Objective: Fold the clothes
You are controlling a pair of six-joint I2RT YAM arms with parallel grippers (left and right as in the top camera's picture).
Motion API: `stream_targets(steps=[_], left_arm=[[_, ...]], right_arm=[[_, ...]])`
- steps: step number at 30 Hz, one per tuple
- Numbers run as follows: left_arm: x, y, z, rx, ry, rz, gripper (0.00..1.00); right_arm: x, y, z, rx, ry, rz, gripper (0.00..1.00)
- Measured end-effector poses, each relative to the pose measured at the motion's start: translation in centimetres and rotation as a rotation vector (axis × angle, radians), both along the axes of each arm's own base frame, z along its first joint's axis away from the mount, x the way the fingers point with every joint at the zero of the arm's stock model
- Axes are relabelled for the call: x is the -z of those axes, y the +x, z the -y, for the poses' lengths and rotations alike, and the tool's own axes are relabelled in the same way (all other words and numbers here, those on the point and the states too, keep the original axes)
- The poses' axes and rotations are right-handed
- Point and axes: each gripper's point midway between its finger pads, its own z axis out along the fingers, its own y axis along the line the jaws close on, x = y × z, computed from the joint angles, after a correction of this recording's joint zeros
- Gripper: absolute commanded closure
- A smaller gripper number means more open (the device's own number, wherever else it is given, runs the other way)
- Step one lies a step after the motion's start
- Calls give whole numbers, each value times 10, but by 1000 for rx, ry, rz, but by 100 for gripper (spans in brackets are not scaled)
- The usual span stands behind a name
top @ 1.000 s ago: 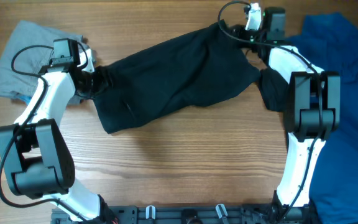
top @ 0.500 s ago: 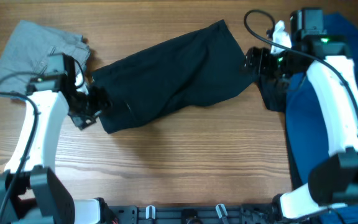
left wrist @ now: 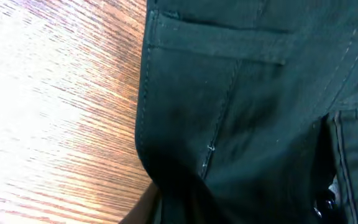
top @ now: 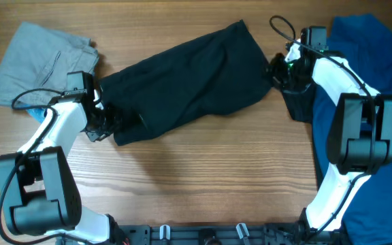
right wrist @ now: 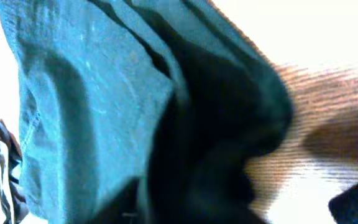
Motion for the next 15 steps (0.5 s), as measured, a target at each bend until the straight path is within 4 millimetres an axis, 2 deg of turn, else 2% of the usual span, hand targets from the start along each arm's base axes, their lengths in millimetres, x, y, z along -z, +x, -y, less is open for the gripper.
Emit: stream_targets(steps=[1, 4, 5, 6, 7, 8, 10, 13, 14, 15], left_arm=[[0, -2, -1, -1, 2, -6, 96], [2, -16, -8, -14, -3, -62, 96], [1, -25, -12, -23, -7, -95, 96], [-1, -35, -16, -38, -11, -125, 93], [-6, -42, -20, -52, -15, -141, 74], [-16, -50, -25, -73, -17, -144, 38], [-30, -52, -31, -79, -3, -109, 28], [-53, -53, -33, -74, 21, -43, 26], [-58, -55, -33, -71, 25, -31, 26], [-62, -56, -33, -64, 28, -20, 27]], right_arm=[[2, -6, 0, -14, -5, -20, 96], [8, -50, 0, -60, -23, -193, 96], [3, -80, 4, -73, -49, -305, 96], [-5, -95, 7, -80, -70, -350, 96], [-20, -120, 12, -89, -108, -418, 40], [-45, -140, 20, -90, -165, -440, 0], [-64, -147, 29, -88, -228, -407, 1], [-66, -137, 37, -111, -281, -337, 2], [-66, -134, 40, -118, -299, -321, 9], [-65, -129, 42, -123, -316, -296, 23]])
